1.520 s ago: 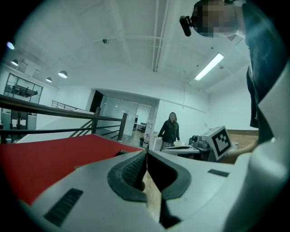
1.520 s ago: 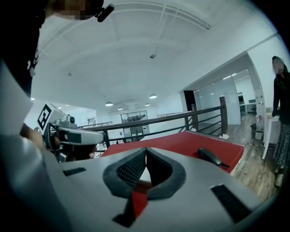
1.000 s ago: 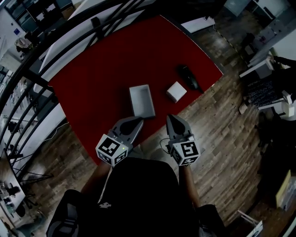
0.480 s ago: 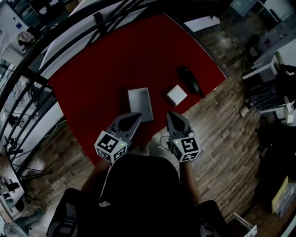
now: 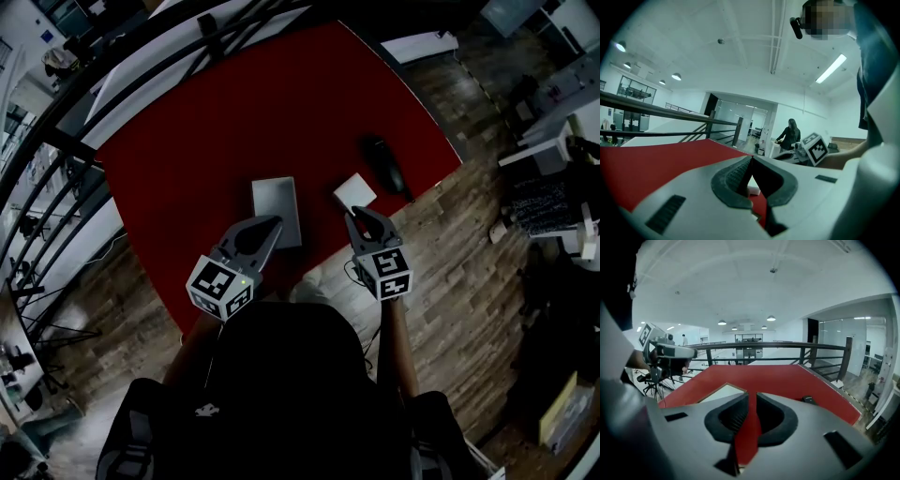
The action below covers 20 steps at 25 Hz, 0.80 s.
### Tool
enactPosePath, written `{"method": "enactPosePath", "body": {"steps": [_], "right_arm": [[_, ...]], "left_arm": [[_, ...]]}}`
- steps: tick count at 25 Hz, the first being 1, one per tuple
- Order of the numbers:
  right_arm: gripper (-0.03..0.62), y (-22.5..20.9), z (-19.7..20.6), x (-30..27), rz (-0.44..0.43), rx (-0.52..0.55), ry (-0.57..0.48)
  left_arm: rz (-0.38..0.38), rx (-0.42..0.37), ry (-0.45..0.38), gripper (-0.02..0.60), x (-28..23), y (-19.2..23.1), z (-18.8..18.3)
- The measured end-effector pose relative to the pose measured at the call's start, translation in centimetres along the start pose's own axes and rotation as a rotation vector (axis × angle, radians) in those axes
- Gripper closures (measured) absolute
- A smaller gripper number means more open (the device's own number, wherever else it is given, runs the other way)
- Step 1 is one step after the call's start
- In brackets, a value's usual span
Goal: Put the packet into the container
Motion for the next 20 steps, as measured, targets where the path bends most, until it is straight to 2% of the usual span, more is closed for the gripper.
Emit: {"method": "enactPosePath", "body": {"steps": [1, 3, 8, 12, 16, 20], "right_arm": [[0.561, -0.6, 0.2, -0.4, -0.003, 0.017, 0.025], [0.476, -1.7, 0.7, -1.5, -0.016, 0.053, 0.074], [0.383, -4.5, 2.3, -4.6, -0.043, 0.108, 0.205], [0.206, -5.6, 3.7, -7.0, -0.112, 0.110, 0.323], [0.151, -6.8, 5.2, -9.5, -0.097, 0.107, 0.403], [0.129, -7.8, 6.4, -11.8, -0.100, 0.079, 0.464]], "left_arm": [[-0.007, 0.000, 0.001, 0.571, -0.1, -0.1, 0.0], [-0.020, -0.001, 0.003, 0.571, -0.4, -0.1, -0.1], [-0.053, 0.003, 0.009, 0.571, -0.7, 0.0, 0.0], [-0.074, 0.012, 0.012, 0.571, -0.4, 0.0, 0.0], [-0.075, 0.017, 0.021, 0.571, -0.3, -0.3, 0.4], [-0.079, 0.017, 0.025, 0.571, -0.4, -0.3, 0.4]]}}
Point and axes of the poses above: the fingertips, and each gripper's own axes: x backward along the fingers, y to its left, z out of its underside, the point moved 7 cm from there along x, backward along the fingers, and after that the axes turned 13 degrees about y, right-handed, at the moved point
